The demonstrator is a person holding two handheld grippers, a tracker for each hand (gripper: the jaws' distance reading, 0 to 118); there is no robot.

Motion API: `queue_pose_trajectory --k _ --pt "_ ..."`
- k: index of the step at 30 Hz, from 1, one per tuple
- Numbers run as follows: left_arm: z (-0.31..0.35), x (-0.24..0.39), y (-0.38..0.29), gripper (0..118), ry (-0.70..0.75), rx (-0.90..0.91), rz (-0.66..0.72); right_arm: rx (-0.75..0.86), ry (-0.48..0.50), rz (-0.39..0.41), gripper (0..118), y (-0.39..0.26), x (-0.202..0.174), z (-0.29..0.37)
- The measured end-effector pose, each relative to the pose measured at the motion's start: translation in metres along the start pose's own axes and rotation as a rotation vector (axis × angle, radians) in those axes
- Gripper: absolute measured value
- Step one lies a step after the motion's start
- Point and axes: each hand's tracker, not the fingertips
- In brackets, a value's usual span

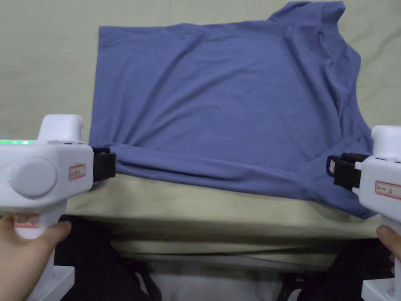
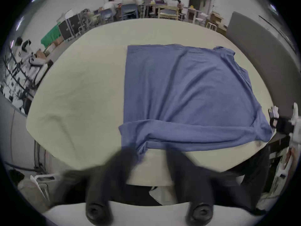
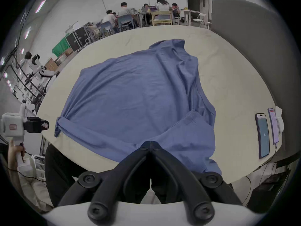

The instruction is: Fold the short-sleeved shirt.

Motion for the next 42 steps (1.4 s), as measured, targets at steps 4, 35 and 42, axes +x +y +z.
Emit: queue_pose_trajectory --k 4,35,42 --pt "-0.028 -0.012 0.011 95 0.008 -0.026 0.031 -0.027 0.016 -0.015 2 0.004 0.004 -0.012" --pt "-0.041 0.005 0.020 10 -0.014 -0.091 0.027 -0.077 -0.036 -0.241 19 -0.019 0.061 -0.031" --pt "-0.030 0.015 0.080 10 0.025 -0.021 -0.060 0.059 -0.060 -0.080 18 0.075 0.049 -0.023"
